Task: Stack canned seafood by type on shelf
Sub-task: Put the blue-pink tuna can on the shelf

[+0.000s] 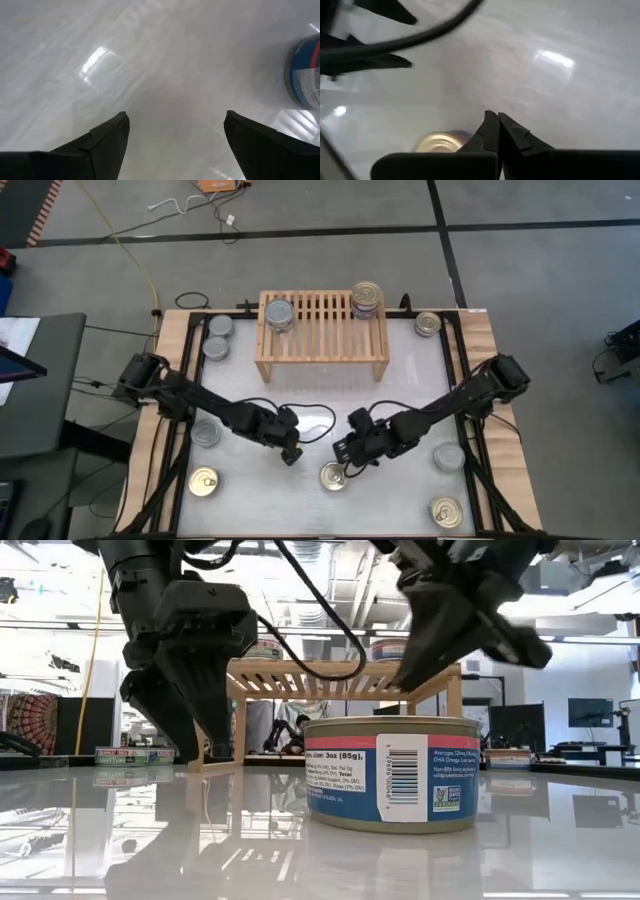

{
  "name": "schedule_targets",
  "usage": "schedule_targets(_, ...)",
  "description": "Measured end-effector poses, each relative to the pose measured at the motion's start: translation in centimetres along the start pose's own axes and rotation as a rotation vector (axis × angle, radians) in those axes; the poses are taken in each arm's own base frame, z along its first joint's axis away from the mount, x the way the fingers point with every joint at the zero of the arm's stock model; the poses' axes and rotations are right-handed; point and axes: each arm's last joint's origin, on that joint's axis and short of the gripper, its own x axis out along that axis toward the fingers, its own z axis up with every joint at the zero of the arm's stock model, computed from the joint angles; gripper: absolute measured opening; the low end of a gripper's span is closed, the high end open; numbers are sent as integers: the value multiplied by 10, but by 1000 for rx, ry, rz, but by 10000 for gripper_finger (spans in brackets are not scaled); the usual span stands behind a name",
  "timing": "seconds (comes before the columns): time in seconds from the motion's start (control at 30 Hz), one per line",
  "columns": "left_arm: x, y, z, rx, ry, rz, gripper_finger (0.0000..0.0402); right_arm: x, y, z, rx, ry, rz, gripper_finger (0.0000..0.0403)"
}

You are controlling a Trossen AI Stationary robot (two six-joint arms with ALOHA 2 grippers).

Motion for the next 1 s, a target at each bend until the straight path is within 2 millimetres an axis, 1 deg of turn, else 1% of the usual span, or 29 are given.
schedule_targets(0.1,0,0,0,19,7,3,313,-6,-7,-2,-38,14,-65,26)
schedule_targets(0.2,-1,1,-2,99,35,0,313,-12,-12,-9,-73,59,-103,27)
schedule_targets(0.27,-1,2,-3,180,63,1,313,-15,-13,-16,-55,100,-114,27)
schedule_targets(0.33,-1,2,-4,210,82,-6,313,-20,-15,-26,-3,118,-135,26)
schedule_targets(0.43,-1,1,-4,174,92,-22,313,-30,-20,-45,98,124,-180,27)
schedule_targets(0.57,-2,-4,-8,136,86,-43,313,-45,-27,-78,204,137,-194,26)
schedule_targets(0.7,-6,-21,-12,154,22,-164,313,-52,-47,-111,258,146,-221,19)
schedule_targets(0.77,-9,-31,-13,157,-21,-241,313,-53,-54,-122,252,174,-184,18)
schedule_targets(0.8,-10,-35,-13,155,-40,-275,313,-53,-56,-124,266,195,-144,18)
schedule_targets(0.87,-12,-41,-12,150,-78,-325,313,-54,-60,-123,272,181,-65,18)
schedule_targets(1.0,-16,-48,-12,95,-158,-345,313,-56,-81,-113,265,114,49,17)
